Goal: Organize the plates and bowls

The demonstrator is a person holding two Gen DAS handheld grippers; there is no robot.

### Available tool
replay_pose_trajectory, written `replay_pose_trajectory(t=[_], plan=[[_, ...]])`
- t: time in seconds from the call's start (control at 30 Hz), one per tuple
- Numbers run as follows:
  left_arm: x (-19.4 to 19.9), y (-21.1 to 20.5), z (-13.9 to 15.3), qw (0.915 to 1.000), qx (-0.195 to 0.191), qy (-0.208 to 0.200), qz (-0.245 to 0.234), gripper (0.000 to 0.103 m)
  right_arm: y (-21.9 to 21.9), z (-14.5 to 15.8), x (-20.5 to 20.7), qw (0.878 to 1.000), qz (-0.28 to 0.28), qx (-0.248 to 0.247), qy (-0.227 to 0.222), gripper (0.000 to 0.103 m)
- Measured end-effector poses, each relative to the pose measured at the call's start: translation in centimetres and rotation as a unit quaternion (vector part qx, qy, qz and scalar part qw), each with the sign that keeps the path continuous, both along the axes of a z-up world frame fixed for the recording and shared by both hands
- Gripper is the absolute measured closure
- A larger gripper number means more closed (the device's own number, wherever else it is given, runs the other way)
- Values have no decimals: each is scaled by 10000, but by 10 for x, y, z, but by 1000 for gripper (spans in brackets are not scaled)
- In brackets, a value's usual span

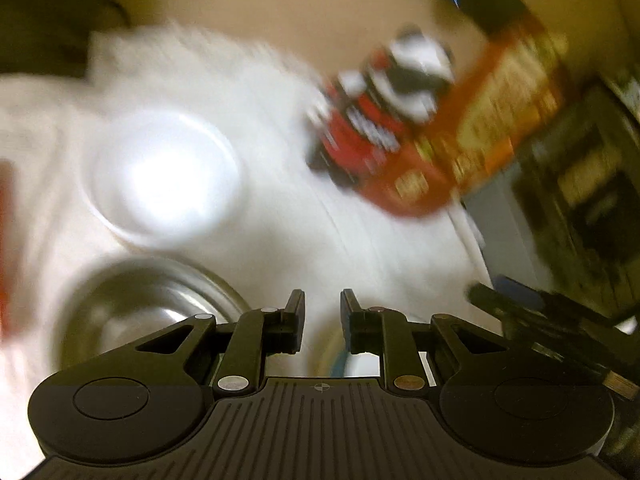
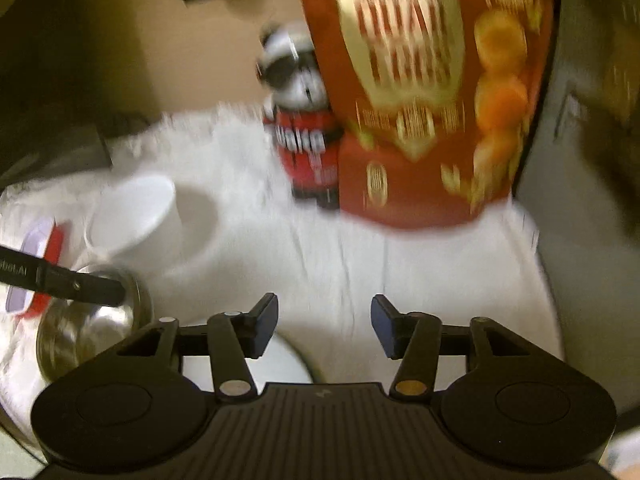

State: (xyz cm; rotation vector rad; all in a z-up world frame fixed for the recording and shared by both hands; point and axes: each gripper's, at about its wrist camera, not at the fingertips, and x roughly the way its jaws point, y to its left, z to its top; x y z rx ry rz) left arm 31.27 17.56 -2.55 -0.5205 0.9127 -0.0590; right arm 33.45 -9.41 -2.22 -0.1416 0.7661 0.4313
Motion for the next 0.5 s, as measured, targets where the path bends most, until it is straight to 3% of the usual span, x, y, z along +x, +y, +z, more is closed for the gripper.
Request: replay_pose_trajectory(t=[0.1,0.23,0.4,0.5], plan=[[-1,28,15,9975,507,-271,413,81,19,17,10,9998,146,56,-103,46],[0,66,20,9888,1024,-228,1061,81,51,29,26,9990,384,217,84,40],[10,116,5,9815,1059,110,1594,81,104,26,43,9965,787,142,252,40],[19,134,-6,9795,1053,241,1700,80,138,20,57,9932,994,209,574,40]])
